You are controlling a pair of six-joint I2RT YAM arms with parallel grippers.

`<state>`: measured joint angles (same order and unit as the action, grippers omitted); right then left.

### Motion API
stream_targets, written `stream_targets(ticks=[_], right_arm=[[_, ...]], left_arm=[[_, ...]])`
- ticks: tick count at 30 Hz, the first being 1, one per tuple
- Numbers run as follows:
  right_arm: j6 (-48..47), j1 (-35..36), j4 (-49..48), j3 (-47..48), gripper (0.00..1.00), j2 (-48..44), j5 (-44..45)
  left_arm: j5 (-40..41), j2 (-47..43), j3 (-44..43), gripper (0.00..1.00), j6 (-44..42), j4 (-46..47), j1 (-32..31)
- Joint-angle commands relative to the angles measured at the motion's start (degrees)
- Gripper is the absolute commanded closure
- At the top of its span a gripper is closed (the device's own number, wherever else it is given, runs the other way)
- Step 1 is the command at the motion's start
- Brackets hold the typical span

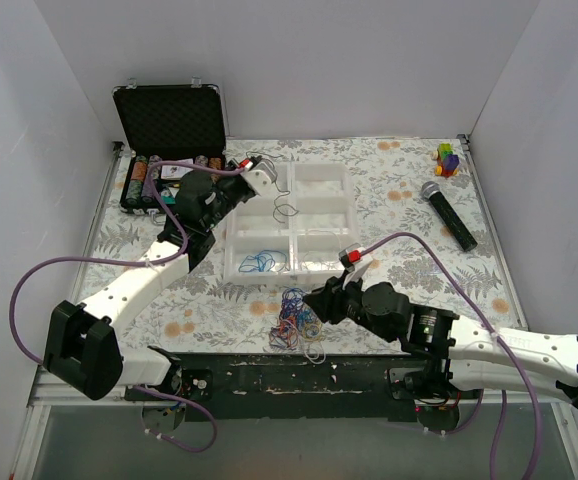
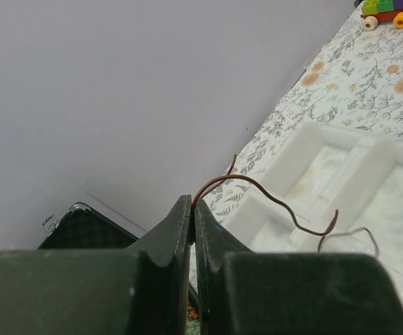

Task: Untangle the cables
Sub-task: Untie the cable, then place the cable in the bin.

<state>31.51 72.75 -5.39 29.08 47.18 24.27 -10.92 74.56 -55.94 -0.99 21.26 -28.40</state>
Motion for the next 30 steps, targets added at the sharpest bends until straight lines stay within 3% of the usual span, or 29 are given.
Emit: stream_targets(ticks=[1,30], right_arm=[[0.48,-0.24,-0.15,-0.69,0.6,-1.3,1.92],[1.36,-1.3,1.17,-2.36,0.6,-3.85,3.15]], left_arm=[[0.37,-1.0,0.31,1.0,2.31,0.72,0.81],[-0.42,0.84,6.99,1.0,1.26,-1.13,1.42]])
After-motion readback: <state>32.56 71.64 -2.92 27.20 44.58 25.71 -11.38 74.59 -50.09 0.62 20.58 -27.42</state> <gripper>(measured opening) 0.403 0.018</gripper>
